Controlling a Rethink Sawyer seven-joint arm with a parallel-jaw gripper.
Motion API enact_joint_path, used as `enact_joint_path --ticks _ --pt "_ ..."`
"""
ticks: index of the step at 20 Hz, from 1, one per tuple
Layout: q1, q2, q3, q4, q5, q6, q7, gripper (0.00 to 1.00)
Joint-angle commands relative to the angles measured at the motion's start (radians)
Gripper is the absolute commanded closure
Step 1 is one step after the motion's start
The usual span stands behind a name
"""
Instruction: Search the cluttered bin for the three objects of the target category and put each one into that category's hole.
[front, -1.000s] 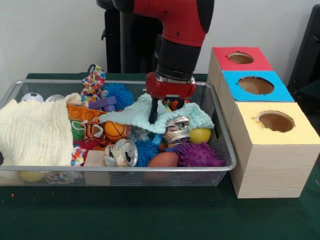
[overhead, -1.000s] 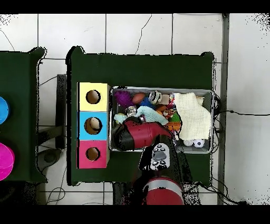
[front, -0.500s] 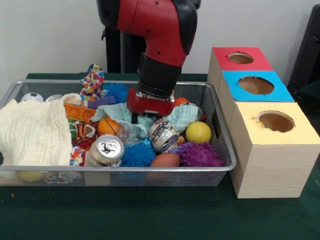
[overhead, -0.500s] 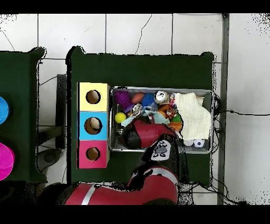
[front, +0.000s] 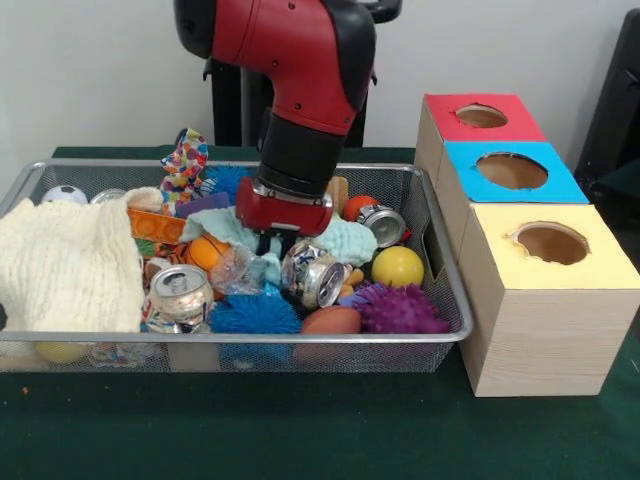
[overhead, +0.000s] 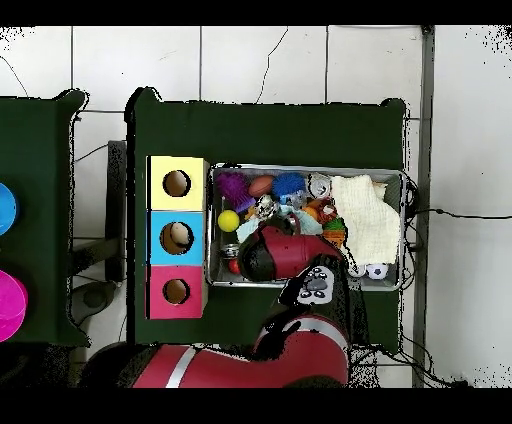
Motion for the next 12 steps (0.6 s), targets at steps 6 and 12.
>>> enact_joint_path --ticks 6,12 --pt "0.079 -0.216 -0.035 0.101 0.034 0.139 0.158 1.00" --pt "0.100 -0.359 -0.023 0.112 0.044 0.297 0.107 1.00"
